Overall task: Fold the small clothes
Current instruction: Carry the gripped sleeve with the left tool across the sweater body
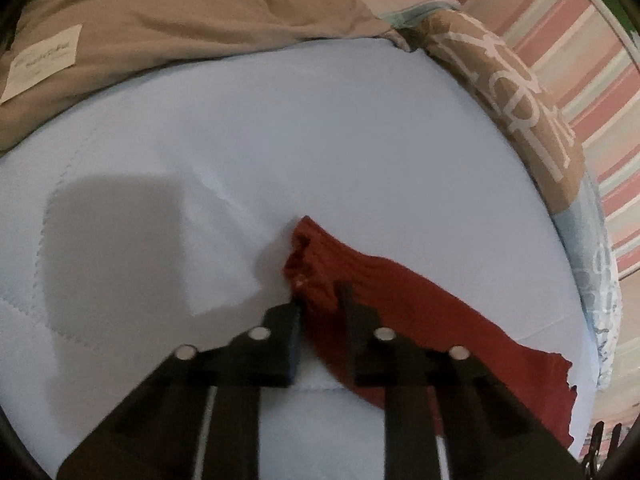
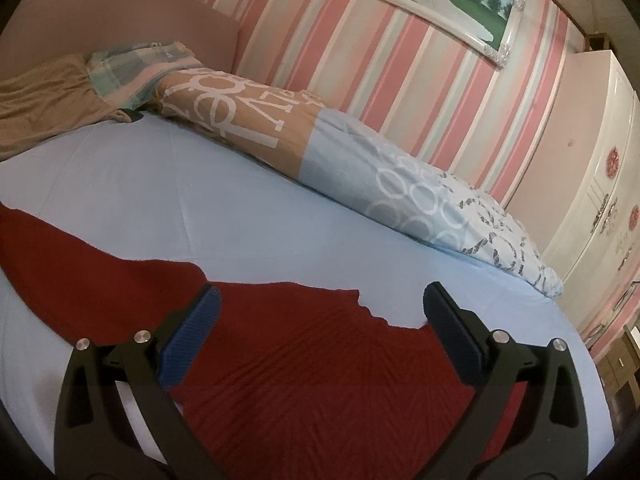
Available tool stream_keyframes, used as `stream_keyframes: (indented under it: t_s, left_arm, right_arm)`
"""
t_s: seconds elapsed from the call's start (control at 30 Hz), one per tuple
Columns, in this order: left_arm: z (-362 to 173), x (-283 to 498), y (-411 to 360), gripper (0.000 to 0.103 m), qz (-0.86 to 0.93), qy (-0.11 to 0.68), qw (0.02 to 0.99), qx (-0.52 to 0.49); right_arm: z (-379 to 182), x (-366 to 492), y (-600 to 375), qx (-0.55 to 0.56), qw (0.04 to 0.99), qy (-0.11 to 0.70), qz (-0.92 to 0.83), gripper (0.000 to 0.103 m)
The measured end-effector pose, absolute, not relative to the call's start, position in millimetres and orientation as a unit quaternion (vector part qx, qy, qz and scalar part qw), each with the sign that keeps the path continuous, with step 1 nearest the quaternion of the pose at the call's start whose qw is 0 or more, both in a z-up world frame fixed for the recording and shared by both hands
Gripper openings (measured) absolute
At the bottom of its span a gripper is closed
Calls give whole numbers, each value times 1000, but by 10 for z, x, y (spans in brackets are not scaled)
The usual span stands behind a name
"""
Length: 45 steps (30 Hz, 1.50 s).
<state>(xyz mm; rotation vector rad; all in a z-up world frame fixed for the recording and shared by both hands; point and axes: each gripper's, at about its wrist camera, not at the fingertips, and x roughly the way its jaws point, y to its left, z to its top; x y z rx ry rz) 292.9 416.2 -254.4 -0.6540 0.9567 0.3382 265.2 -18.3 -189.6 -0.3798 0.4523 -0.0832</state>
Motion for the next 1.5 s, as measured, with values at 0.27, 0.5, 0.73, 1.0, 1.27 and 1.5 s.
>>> stream_keyframes:
  t_s: [0.27, 0.5, 0.73, 1.0, 1.27, 1.5]
  left_arm:
    - [-2031, 2954, 3598, 10, 122, 388, 895, -184]
    - [-1686, 3128, 2509, 10, 34, 367, 924, -97]
    - [-1596, 3319, 1008, 10, -74, 361, 928, -58]
    - [-1867, 3560, -574, 10, -176, 397, 899, -57]
    - [-2158, 3570, -1744, 10, -240, 427, 870, -56]
    - [-2573, 3481, -2199, 10, -244, 464, 851, -41]
  right_arm:
    - [-1848, 2657, -429, -165, 958, 232, -45, 100]
    - [-1674, 2624, -1057, -134, 957, 241, -87, 100]
    - [-1526, 2448, -1980, -114, 951, 247, -148, 100]
    - [-1622, 2245, -2782, -92, 938, 269, -199, 100]
    - [-1908, 2174, -3445, -65, 920, 302, -240, 100]
    - [-2143, 2193, -3691, -50, 910, 330, -245, 100]
